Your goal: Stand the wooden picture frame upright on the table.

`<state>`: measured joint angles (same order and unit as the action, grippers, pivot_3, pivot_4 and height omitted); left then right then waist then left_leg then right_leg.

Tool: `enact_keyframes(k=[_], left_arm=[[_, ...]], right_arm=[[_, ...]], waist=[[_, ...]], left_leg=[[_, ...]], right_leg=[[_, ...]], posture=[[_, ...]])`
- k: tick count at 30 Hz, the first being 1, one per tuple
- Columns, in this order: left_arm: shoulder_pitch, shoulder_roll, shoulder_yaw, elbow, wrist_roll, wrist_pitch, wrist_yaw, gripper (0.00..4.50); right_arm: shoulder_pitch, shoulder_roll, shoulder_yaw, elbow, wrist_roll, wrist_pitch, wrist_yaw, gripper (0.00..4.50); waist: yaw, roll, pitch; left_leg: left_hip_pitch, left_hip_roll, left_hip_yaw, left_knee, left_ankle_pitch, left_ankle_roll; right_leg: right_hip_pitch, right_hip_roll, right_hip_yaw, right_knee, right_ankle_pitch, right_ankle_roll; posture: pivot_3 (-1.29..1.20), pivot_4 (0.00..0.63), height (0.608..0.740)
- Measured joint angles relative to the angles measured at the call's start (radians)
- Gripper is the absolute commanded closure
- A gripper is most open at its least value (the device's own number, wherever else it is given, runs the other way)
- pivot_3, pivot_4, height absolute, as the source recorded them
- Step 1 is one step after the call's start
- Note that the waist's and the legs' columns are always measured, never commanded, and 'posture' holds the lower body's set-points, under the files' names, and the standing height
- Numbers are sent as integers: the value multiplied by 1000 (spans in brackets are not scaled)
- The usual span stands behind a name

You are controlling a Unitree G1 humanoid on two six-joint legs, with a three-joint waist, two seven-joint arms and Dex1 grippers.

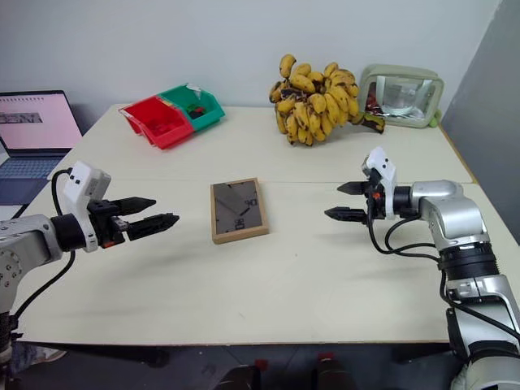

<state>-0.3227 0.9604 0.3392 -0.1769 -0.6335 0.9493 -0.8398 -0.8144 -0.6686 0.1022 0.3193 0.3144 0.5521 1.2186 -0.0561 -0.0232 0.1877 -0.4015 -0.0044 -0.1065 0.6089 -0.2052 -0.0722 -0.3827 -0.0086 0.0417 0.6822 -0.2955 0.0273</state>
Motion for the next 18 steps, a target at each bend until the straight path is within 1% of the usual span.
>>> enact_keyframes(k=[4, 8, 12, 15, 17, 18], left_arm=[[-12, -2, -1, 11, 2, -2, 14, 0], [8, -3, -6, -22, -5, 14, 23, 0], [-54, -9, -45, 22, 11, -9, 25, 0], [-65, -20, -47, 30, 14, -19, 37, 0], [-47, -18, -46, 22, 1, -5, 31, 349], [-32, -14, -46, 10, -12, 9, 19, 491]], right_arm=[[-26, 8, 0, 26, -13, -3, -2, 18], [-35, 12, 0, 38, -19, -1, 0, 18], [-95, 30, 9, 132, -66, -85, -19, 18], [-106, 39, 8, 147, -66, -82, -26, 18], [-97, 33, 7, 129, -55, -55, -10, 0], [-79, 22, 7, 101, -48, -47, 8, 192]], waist=[[0, 0, 0], [1, 0, 0], [1, 0, 0], [1, 0, 0], [0, 0, 0], [0, 0, 0]], left_leg=[[-1, 0, 0, 0, 0, 0], [-1, 0, 0, 0, 0, 0], [-1, -1, 1, 0, 0, 0], [-1, 0, 1, 0, 0, 0], [-4, 0, 0, 0, 0, 0], [-6, 0, 0, 0, 0, 0]], right_leg=[[-1, 0, 0, 0, 0, 0], [-1, -1, 0, 0, 0, 0], [-1, -1, 0, 0, 0, 0], [-1, -1, 0, 0, 0, 0], [-4, -2, 0, 0, 0, 0], [-6, -2, 0, 0, 0, 0]], posture=[[0, 150, 740], [0, 150, 740], [0, 150, 740], [0, 150, 740], [0, 150, 740], [0, 150, 740]])
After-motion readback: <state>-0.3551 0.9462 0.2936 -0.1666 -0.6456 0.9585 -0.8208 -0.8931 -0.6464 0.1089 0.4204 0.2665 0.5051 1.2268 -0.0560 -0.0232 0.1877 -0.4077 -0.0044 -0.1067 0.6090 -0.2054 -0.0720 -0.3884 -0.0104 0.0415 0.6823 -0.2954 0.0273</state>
